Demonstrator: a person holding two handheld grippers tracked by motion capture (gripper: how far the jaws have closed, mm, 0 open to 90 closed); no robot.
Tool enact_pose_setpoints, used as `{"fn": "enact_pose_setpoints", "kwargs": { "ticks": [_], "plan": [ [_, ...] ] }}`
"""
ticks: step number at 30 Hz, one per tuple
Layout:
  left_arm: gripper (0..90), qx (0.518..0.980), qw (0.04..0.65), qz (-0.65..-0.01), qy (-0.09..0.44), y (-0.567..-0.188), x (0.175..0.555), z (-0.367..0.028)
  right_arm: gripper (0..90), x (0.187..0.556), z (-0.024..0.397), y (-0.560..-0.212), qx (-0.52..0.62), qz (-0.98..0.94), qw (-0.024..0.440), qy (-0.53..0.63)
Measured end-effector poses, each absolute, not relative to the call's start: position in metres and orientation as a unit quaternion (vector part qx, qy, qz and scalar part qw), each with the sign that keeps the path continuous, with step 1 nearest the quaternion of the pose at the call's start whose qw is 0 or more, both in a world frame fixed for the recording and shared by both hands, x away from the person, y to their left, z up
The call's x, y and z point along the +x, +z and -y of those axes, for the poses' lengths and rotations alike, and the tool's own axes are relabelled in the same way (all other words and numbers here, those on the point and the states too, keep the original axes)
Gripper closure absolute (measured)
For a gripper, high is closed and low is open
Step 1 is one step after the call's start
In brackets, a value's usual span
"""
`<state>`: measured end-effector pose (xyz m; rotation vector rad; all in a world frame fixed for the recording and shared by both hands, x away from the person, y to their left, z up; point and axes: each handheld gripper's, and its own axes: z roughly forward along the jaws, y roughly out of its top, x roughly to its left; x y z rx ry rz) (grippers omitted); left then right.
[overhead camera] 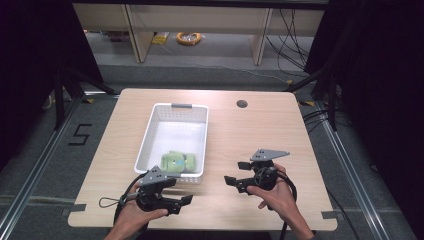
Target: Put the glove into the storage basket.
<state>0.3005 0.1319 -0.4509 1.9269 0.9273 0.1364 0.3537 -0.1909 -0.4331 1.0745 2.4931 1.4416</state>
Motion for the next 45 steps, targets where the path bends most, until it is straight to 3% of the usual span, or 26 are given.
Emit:
{"fn": "enact_pose_setpoints", "kwargs": {
  "ticks": [20,27,28,34,35,36,43,44,45],
  "plan": [
    [17.0,0.800,0.461,-0.381,0.051,-0.475,0.288,-0.126,22.3,0.331,0.212,-0.457,0.350,-0.812,0.037,0.466],
    [17.0,0.809,0.451,-0.375,0.050,-0.483,0.284,-0.123,22.1,0.321,0.218,-0.463,0.371,-0.800,0.019,0.470],
    [17.0,0.809,0.451,-0.375,0.050,-0.483,0.284,-0.123,22.1,0.323,0.220,-0.464,0.355,-0.806,0.034,0.472],
    [17.0,0.818,0.435,-0.372,0.059,-0.493,0.281,-0.121,21.5,0.316,0.222,-0.471,0.366,-0.805,0.022,0.467],
    [17.0,0.821,0.432,-0.370,0.059,-0.494,0.281,-0.122,21.5,0.317,0.225,-0.471,0.353,-0.812,0.041,0.463],
    [17.0,0.821,0.436,-0.365,0.060,-0.496,0.281,-0.122,21.4,0.313,0.224,-0.472,0.371,-0.806,0.024,0.462],
    [17.0,0.819,0.427,-0.380,0.046,-0.504,0.277,-0.124,19.8,0.301,0.225,-0.481,0.359,-0.820,0.033,0.445],
    [17.0,0.817,0.431,-0.381,0.047,-0.505,0.276,-0.123,19.8,0.301,0.226,-0.482,0.353,-0.825,0.049,0.439],
    [17.0,0.819,0.430,-0.378,0.049,-0.504,0.275,-0.123,19.7,0.298,0.225,-0.484,0.363,-0.822,0.031,0.438]
  ]
}}
